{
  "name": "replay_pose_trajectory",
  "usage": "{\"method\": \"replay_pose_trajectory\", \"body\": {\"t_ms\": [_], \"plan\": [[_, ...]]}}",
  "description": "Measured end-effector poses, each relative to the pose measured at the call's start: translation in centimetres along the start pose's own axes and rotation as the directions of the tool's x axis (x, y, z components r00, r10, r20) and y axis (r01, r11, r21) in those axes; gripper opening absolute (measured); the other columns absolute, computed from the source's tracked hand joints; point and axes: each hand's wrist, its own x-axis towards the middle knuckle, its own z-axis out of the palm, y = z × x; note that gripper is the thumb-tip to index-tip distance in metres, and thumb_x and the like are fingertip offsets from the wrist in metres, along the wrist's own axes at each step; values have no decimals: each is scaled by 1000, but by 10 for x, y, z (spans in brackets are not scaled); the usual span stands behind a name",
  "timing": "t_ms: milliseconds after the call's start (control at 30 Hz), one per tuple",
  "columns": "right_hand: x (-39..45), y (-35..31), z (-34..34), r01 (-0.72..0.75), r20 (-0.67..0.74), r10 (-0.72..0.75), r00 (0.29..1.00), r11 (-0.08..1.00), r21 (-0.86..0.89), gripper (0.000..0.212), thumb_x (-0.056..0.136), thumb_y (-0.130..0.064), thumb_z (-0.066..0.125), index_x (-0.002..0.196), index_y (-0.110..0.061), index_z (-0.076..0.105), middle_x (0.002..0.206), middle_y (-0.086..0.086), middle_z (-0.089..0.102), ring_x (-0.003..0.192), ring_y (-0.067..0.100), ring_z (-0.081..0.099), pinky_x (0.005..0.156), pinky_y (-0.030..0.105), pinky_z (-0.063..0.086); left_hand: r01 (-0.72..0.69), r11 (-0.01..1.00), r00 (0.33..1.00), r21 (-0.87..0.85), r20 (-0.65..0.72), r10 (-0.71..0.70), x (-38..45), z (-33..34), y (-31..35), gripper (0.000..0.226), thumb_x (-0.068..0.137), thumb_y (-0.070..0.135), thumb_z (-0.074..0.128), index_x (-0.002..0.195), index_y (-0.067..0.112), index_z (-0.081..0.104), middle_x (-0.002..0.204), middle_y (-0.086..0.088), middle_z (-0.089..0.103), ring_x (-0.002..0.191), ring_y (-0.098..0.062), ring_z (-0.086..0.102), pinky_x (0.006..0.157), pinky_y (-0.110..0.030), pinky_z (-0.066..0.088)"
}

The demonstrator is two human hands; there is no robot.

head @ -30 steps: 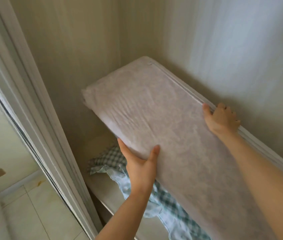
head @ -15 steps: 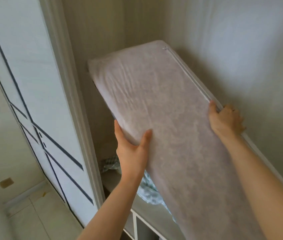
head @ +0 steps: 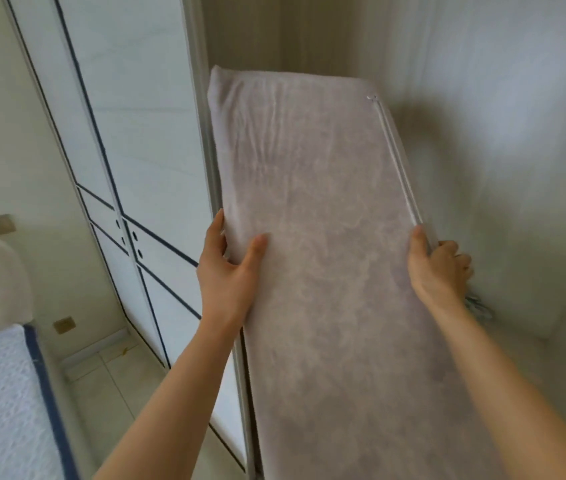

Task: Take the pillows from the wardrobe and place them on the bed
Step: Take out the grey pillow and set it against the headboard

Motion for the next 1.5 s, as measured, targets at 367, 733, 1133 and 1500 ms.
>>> {"method": "replay_pose_trajectory", "body": {"t_ms": [367,733,1133,1500], "plan": [[-106,15,40,-72,191,20,981,961,269,69,95,-50,41,125,12,40,136,33,40,126,44,39,103,44,30,-64,982,998,178,5,64,-34,-103,3,66,80,37,72,140,41,44,132,10,60,111,-2,63,90,-33,56],[-218,-8,93,148,345,-302,889,901,408,47,91,-54,47,97,-8,42,104,17,49,94,35,51,76,49,47,111,964,977,240,-204,-62,-92,-233,-7,49,63,51,80,108,46,61,107,24,70,97,4,67,74,-16,56],[-341,-54,170,107,652,-450,610,862,495,53,87,-59,50,109,-11,40,111,8,46,98,26,52,69,29,46,239,925,838,297,-544,-41,-132,-352,-9,35,61,44,86,90,47,67,94,25,72,84,4,69,64,-15,54],[-370,-58,269,-74,878,-320,356,927,368,43,94,-50,46,97,-7,45,99,12,52,82,23,55,59,25,42,306,788,778,535,-617,117,-93,-376,-50,47,70,27,82,64,40,38,59,27,49,53,4,47,50,-9,40]]}}
